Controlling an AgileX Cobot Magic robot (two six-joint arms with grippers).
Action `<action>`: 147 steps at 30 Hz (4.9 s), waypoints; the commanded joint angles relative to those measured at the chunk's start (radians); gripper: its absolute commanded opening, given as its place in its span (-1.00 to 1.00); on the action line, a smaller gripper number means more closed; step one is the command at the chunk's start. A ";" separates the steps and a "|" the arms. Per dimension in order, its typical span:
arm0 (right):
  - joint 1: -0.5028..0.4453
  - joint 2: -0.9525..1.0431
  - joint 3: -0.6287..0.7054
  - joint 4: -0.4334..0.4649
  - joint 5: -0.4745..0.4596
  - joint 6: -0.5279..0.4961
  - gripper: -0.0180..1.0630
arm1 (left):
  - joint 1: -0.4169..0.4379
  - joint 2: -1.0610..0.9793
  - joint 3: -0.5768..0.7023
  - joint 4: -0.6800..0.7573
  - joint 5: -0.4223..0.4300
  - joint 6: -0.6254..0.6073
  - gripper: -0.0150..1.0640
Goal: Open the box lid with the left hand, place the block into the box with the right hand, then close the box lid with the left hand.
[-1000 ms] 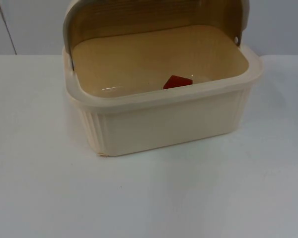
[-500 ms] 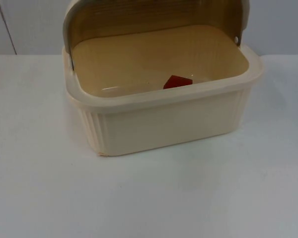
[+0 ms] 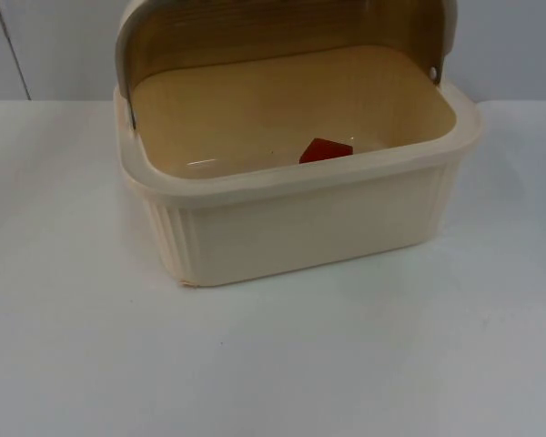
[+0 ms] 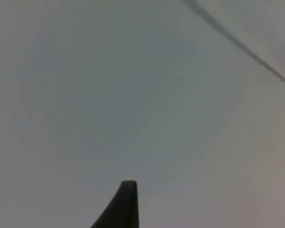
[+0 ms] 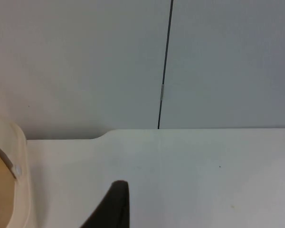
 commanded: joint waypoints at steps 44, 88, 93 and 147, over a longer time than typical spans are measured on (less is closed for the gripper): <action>-0.005 -0.006 -0.003 0.002 -0.006 0.012 0.97 | -0.107 0.127 -0.007 -0.764 0.128 0.659 -0.98; -0.003 -0.006 -0.003 0.002 0.001 0.012 0.97 | -0.106 0.169 -0.007 -0.778 0.231 0.678 -0.98; -0.003 -0.006 -0.003 0.002 0.001 0.012 0.97 | -0.106 0.169 -0.007 -0.778 0.274 0.678 -0.98; -0.003 -0.006 -0.003 0.004 0.020 0.016 0.97 | -0.325 -0.146 0.662 -0.633 -0.147 0.497 -0.98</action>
